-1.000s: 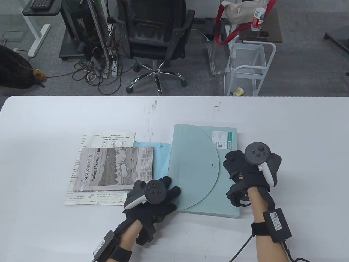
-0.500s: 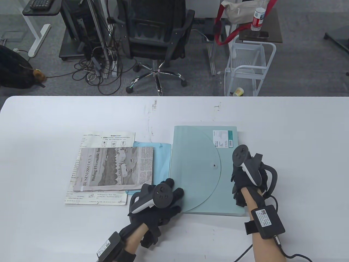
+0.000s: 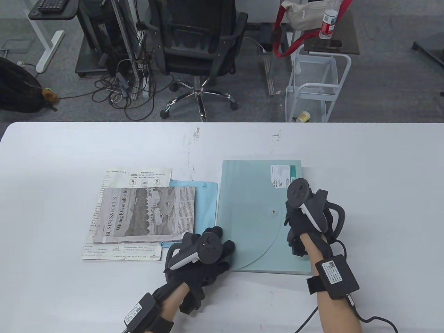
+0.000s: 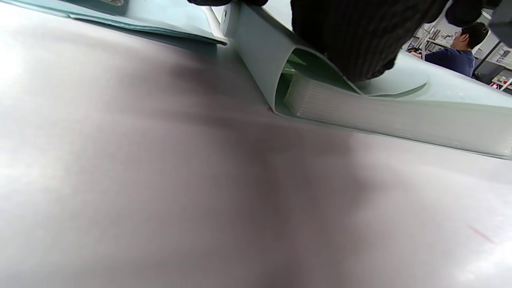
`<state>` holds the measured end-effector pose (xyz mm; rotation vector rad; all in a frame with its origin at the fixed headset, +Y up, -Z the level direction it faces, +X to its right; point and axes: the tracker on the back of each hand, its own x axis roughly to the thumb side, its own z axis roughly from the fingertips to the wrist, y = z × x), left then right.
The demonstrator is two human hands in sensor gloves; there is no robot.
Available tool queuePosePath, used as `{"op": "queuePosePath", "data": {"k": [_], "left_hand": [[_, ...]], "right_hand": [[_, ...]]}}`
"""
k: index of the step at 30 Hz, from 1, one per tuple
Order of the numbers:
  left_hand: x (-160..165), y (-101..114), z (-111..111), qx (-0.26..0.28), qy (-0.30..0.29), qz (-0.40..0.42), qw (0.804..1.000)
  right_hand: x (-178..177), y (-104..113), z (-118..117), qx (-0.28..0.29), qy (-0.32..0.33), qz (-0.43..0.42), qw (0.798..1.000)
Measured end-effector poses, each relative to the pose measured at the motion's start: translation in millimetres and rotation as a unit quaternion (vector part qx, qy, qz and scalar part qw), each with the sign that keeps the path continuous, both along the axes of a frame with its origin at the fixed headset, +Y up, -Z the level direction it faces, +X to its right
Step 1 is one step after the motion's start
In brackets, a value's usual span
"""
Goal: Pull documents from accordion folder and sort
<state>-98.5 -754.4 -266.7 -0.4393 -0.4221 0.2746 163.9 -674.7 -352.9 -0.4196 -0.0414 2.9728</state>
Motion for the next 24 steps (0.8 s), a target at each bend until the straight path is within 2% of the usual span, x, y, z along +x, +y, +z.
{"op": "queuePosePath", "data": {"k": [5,9,13,19,22,24], "left_hand": [[1,-2,1,0.018,-0.013,-0.005,1.0],[2,-1,1,0.011,-0.012,-0.005,1.0],[2,-2,0,0.005,-0.013,-0.003,1.0],[3,-2,0,0.003,-0.016,0.0,1.0],[4,-3,1,0.006,-0.016,0.001,1.0],[5,-2,1,0.005,-0.015,0.002,1.0]], "right_hand": [[-31,-21,-15,-0.031,0.029,0.045,0.998],[-57,-35,-24,-0.038,0.05,0.116,0.991],[-70,-50,-29,-0.061,0.062,0.141,0.986],[-78,-57,-29,-0.073,0.081,0.152,0.982],[-72,-58,-28,-0.108,0.091,0.139,0.98],[-65,-55,-28,-0.137,0.091,0.097,0.982]]}}
